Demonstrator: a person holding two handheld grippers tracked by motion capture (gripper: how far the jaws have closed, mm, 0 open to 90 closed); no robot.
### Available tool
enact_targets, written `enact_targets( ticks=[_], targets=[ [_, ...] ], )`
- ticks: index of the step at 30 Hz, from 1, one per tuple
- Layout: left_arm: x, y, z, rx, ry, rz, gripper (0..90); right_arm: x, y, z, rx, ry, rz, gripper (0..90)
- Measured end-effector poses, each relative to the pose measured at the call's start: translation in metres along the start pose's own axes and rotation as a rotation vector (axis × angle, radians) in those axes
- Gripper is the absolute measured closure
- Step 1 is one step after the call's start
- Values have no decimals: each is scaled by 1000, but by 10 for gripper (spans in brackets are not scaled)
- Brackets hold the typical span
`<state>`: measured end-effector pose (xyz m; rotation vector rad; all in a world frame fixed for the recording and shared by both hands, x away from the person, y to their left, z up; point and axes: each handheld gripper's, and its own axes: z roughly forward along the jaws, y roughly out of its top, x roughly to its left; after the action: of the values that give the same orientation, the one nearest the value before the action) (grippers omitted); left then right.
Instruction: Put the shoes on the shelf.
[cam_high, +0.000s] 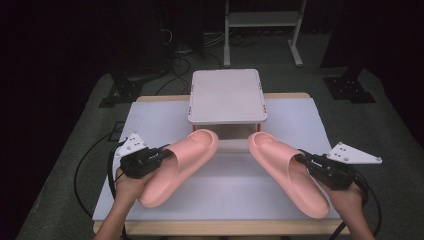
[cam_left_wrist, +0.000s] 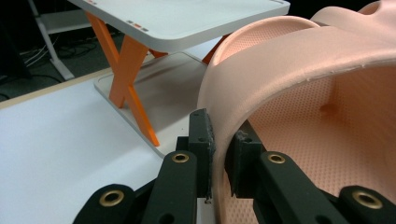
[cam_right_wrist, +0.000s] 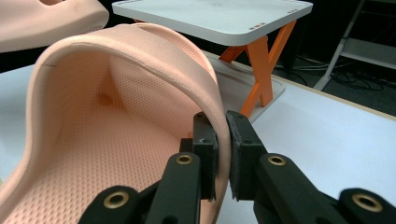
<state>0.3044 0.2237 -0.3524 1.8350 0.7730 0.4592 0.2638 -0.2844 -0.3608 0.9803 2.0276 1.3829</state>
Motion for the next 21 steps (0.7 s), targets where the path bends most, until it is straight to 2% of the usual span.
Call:
enact_targets(
  ticks=[6, 15, 21],
  targets=[
    [1, 9, -2, -4, -4, 9, 817, 1, 7, -2, -9, 4, 2, 826],
    [6, 25, -2, -9, 1, 18, 817, 1, 27, 1, -15, 7, -20, 826],
    [12, 36, -3, -20, 10, 13, 817, -2, 39, 4, -19, 14, -17, 826]
  ],
)
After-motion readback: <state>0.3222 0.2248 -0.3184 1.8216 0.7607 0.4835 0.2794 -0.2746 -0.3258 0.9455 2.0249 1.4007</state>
